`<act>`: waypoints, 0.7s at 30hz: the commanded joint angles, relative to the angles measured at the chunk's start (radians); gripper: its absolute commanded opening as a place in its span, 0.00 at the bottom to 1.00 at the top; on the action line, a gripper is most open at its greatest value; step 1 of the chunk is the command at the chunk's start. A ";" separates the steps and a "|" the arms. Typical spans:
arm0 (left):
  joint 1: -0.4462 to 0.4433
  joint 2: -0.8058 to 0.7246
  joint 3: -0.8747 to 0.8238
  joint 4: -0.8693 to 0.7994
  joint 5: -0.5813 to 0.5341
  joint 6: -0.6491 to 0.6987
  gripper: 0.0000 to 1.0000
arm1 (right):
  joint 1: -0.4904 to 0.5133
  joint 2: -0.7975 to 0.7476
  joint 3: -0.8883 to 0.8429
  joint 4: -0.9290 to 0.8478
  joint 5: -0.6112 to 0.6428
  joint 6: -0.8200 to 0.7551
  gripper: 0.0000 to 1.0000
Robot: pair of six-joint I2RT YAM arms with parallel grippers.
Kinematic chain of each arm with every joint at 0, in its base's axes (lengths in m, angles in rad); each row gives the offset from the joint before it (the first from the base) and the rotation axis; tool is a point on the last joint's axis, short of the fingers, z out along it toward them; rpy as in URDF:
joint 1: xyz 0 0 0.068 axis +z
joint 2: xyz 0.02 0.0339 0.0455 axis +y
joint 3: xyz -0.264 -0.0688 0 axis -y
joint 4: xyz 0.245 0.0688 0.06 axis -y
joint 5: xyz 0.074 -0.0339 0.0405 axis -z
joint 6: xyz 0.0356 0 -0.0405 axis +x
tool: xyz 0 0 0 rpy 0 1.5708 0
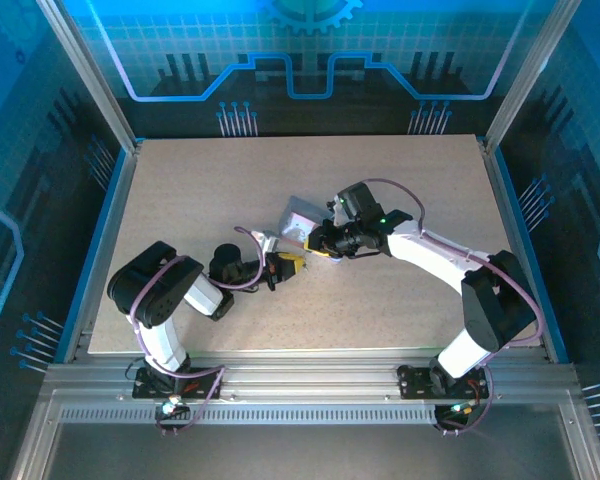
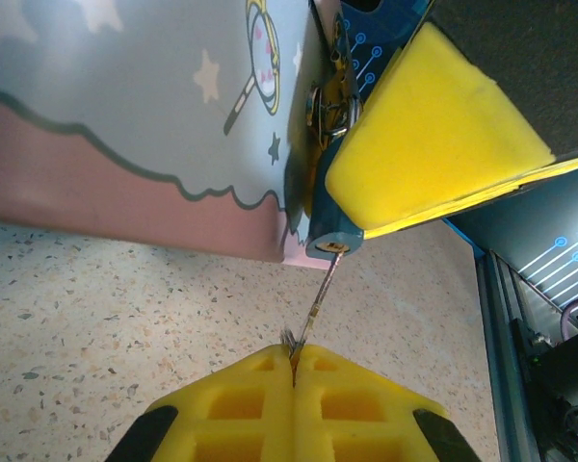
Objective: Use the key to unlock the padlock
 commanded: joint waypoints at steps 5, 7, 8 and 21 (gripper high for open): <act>0.000 -0.047 0.001 0.040 0.027 -0.016 0.00 | 0.002 -0.022 -0.006 0.013 -0.004 -0.035 0.00; 0.001 -0.054 -0.002 0.040 0.024 -0.016 0.00 | 0.002 -0.022 -0.006 0.011 0.001 -0.036 0.00; 0.000 -0.057 -0.003 0.040 0.025 -0.016 0.00 | 0.002 -0.022 -0.007 0.009 0.001 -0.038 0.00; -0.001 -0.019 0.018 0.040 -0.054 -0.070 0.00 | 0.012 -0.016 -0.016 0.043 -0.014 -0.019 0.00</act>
